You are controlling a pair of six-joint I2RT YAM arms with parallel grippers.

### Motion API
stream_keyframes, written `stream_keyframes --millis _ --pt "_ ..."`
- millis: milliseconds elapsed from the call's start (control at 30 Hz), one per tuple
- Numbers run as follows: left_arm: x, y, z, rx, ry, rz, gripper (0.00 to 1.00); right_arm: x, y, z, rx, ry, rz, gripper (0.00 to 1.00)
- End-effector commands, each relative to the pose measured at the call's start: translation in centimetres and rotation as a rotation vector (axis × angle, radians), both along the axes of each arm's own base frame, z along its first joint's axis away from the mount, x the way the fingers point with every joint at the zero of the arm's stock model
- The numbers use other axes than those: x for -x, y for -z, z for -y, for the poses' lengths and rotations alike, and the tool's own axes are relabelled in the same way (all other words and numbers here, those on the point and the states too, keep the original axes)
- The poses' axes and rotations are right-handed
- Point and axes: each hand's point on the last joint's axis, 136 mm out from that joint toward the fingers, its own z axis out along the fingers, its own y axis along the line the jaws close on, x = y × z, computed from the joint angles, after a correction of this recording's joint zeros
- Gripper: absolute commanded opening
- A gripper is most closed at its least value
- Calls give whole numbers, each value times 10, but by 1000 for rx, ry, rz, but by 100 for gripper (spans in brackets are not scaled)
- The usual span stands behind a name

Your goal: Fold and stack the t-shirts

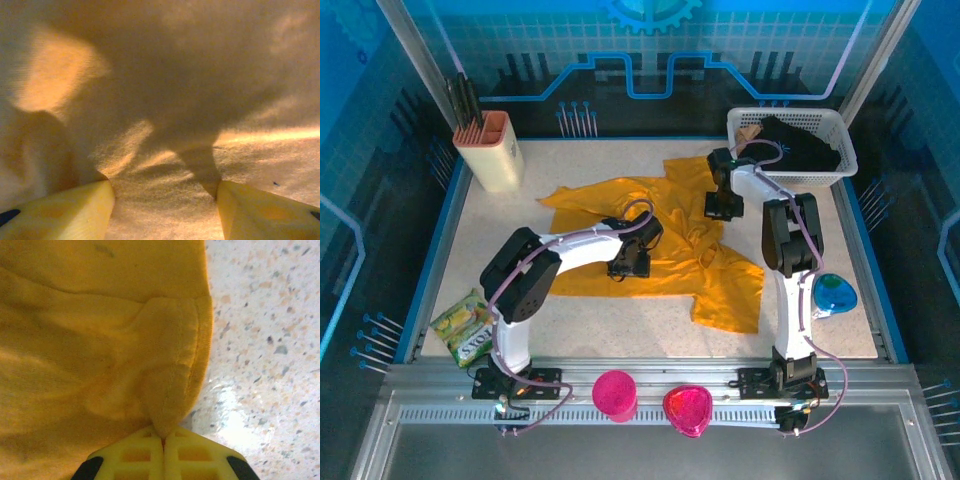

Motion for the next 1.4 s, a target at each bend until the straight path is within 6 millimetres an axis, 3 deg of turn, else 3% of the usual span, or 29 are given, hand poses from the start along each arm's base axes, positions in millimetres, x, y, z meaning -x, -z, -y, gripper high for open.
stream_keyframes --millis 0,167,233,433,633,933,1033,1200,1367 --pt "32 24 -54 -220 -46 -85 59 -3 12 17 43 -18 -38 0" --pt "63 31 -76 -249 -77 -146 59 -32 -13 22 117 -120 33 0" --pt "71 32 -82 -252 -87 -156 59 -45 -12 27 182 -165 40 0" --pt "82 27 -93 -264 -82 -158 59 -88 -33 38 425 -310 134 0" --pt "83 13 -95 -259 -64 -140 59 -121 -48 16 547 -432 262 0" --pt "79 9 -92 -245 -51 -121 59 -144 -63 -8 603 -449 390 0" --pt "79 7 -92 -242 -46 -114 60 -150 -58 -9 677 -471 374 0" --pt "67 -12 -78 -184 -30 -60 75 -142 -54 -8 653 -432 336 36" --pt "40 -72 -60 -124 13 73 87 -117 -92 -4 550 -327 364 47"
